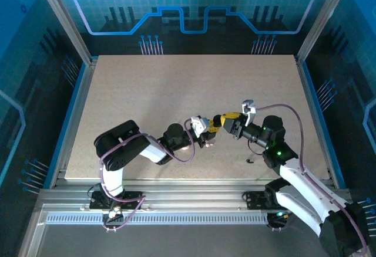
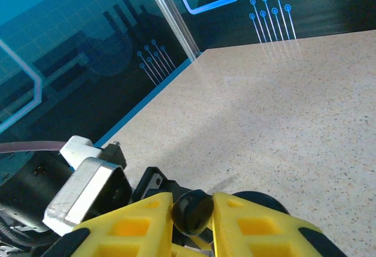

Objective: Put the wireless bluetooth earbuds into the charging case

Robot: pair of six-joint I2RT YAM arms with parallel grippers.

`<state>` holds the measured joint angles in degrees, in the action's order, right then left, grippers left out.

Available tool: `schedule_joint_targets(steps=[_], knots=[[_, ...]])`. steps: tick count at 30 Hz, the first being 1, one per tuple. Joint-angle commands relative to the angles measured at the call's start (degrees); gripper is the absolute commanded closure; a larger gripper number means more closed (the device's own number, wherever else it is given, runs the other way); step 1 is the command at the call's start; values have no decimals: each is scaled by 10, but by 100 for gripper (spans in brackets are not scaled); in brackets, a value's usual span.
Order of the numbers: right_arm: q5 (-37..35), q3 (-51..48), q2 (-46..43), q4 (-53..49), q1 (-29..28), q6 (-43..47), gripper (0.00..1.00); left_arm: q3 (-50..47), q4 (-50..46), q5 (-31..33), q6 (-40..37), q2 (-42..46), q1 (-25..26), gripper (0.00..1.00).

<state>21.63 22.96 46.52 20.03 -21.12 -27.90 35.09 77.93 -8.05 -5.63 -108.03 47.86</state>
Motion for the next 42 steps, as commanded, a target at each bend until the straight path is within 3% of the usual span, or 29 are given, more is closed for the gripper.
schedule_joint_targets(steps=[1, 27, 42], knots=[[-10, -5, 11, 37, -9, 13, 76, 10, 24, -11, 17, 26, 4, 92], [-12, -29, 54, 90, -12, -7, 77, 24, 24, 0, 36, 49, 4, 91], [-20, -23, 15, 78, -12, -17, 77, 36, 24, 9, 32, 39, 4, 92]])
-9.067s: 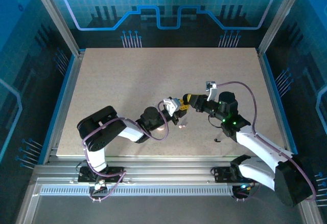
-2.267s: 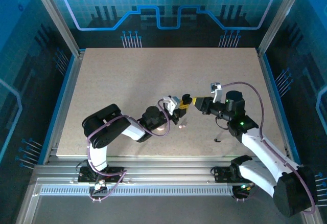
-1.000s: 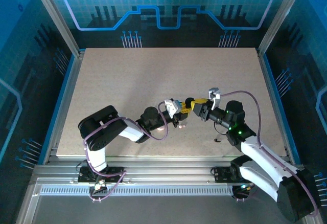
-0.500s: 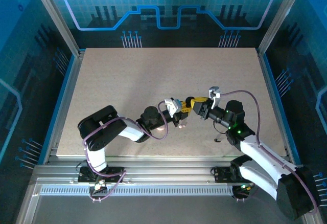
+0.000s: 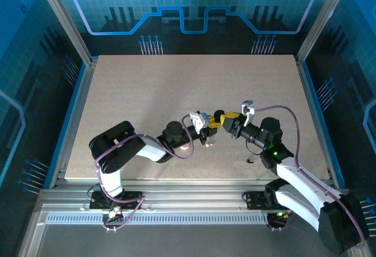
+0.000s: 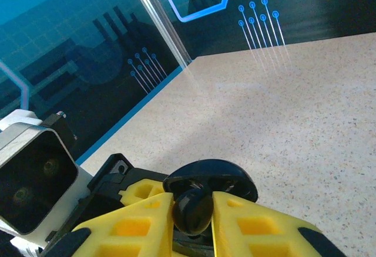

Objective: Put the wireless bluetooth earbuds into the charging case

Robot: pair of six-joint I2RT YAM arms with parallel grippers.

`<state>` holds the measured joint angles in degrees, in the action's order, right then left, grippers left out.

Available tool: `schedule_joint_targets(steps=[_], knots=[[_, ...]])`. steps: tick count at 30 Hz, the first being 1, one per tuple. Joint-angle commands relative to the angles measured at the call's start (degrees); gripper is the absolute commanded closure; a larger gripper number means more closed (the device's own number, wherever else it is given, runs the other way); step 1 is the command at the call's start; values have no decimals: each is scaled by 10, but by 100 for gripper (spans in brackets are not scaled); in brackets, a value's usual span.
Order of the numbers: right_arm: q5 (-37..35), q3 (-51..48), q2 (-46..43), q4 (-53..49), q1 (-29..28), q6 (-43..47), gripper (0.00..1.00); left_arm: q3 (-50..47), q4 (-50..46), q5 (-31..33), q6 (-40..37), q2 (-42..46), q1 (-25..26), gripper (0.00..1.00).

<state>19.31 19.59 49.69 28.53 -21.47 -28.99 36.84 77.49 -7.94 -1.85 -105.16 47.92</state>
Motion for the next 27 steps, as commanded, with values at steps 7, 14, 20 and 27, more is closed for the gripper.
schedule_joint_targets(steps=[7, 14, 20, 27], knots=[[0, -3, -72, -22, -7, -24, 77, 16, 29, 14, -120, -11, 25, 93], [-18, -9, -123, -50, -4, -26, 74, 24, 28, 19, -132, -21, 25, 93], [-19, -19, -124, -51, -3, -32, 75, 24, 29, 26, -124, -16, 25, 93], [-95, 46, -66, -233, 10, -38, 74, 27, 28, 172, -40, -32, 12, 93]])
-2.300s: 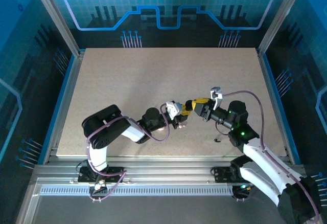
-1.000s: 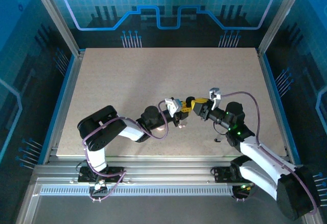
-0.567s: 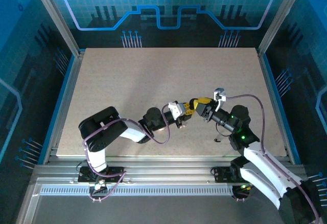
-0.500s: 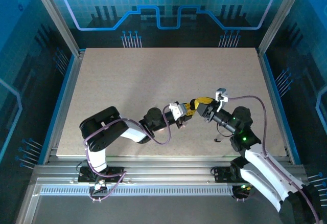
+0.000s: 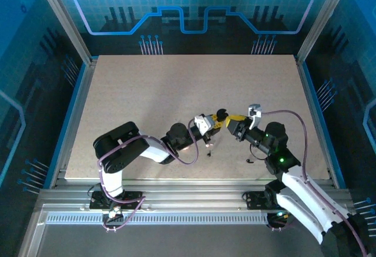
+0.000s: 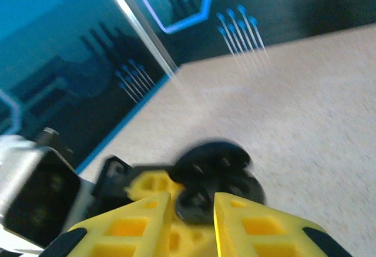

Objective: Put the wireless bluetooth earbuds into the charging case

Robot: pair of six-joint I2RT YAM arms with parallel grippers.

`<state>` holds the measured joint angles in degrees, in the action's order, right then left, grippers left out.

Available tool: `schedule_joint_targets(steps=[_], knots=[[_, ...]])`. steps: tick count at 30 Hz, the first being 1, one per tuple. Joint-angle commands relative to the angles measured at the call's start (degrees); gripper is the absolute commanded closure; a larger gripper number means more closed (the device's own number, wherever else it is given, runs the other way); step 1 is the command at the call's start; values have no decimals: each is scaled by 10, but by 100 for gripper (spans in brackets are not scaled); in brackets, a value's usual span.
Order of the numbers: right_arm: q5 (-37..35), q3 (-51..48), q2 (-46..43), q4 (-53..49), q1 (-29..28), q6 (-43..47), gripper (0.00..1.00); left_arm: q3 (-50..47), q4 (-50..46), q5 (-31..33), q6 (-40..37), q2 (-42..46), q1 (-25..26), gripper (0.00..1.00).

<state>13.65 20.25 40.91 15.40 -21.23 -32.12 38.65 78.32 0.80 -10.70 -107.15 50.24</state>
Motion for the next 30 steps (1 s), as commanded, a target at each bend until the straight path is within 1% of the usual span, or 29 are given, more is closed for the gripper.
schedule_joint_targets(steps=[1, 5, 9, 15, 18, 20, 22, 24, 27, 30], knots=[[-33, 47, 39, -121, 8, -8, 74, 6, 20, 93, 63, -12, -16, 93], [-12, 61, 86, -151, 8, -11, 74, -4, 21, 105, 85, -11, -27, 93], [8, 76, 110, -185, 0, 3, 72, -18, 20, 117, 103, 2, -36, 92], [8, 152, 142, -353, -37, 79, 68, -67, 20, 168, 160, 36, -55, 93], [1, 199, 179, -429, -51, 80, 67, -107, 19, 184, 193, 62, -64, 93], [-5, 230, 210, -472, -64, 52, 67, -133, 15, 198, 209, 83, -70, 93], [-24, 262, 242, -512, -90, 0, 66, -156, -2, 212, 220, 106, -75, 93], [-56, 285, 268, -543, -117, -70, 66, -168, -28, 221, 229, 127, -80, 93], [-65, 317, 305, -568, -150, -173, 65, -186, -62, 220, 255, 157, -94, 93], [-96, 348, 345, -603, -187, -272, 62, -203, -119, 206, 306, 199, -124, 94]])
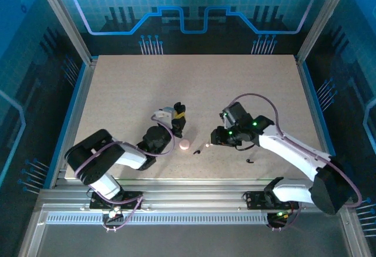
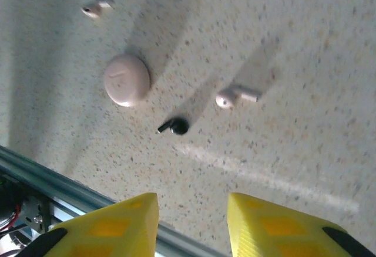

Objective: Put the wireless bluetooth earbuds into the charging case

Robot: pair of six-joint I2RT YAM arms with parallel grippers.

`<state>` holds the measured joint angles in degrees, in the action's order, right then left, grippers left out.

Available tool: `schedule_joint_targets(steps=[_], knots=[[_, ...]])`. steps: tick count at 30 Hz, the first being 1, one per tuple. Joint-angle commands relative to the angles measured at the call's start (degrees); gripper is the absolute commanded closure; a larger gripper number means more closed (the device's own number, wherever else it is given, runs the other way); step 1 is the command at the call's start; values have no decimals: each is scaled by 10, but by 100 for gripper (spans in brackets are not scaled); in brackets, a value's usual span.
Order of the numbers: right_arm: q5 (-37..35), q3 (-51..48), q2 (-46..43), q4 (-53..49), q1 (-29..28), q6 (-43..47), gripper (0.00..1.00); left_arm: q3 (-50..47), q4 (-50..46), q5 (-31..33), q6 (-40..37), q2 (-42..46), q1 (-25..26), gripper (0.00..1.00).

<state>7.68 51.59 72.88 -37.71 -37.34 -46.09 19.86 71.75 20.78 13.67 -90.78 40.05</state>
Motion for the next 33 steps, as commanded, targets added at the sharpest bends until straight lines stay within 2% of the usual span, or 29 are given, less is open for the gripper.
schedule_joint_targets(steps=[1, 5, 13, 22, 33], knots=[[-36, 46, 41, -84, -34, -163, 61, -22, -76, 3, 72, 53, -30, 94], [-31, 74, 96, -95, -69, -268, 60, -28, -199, -3, 81, 129, -52, 93], [-44, 137, 208, -58, -115, -389, 60, -59, -289, -1, 56, 224, -88, 91], [-19, 178, 298, -42, -124, -430, 62, -72, -347, -15, 40, 296, -123, 90], [-24, 195, 338, -59, -113, -428, 64, -81, -355, -31, 35, 307, -151, 89]])
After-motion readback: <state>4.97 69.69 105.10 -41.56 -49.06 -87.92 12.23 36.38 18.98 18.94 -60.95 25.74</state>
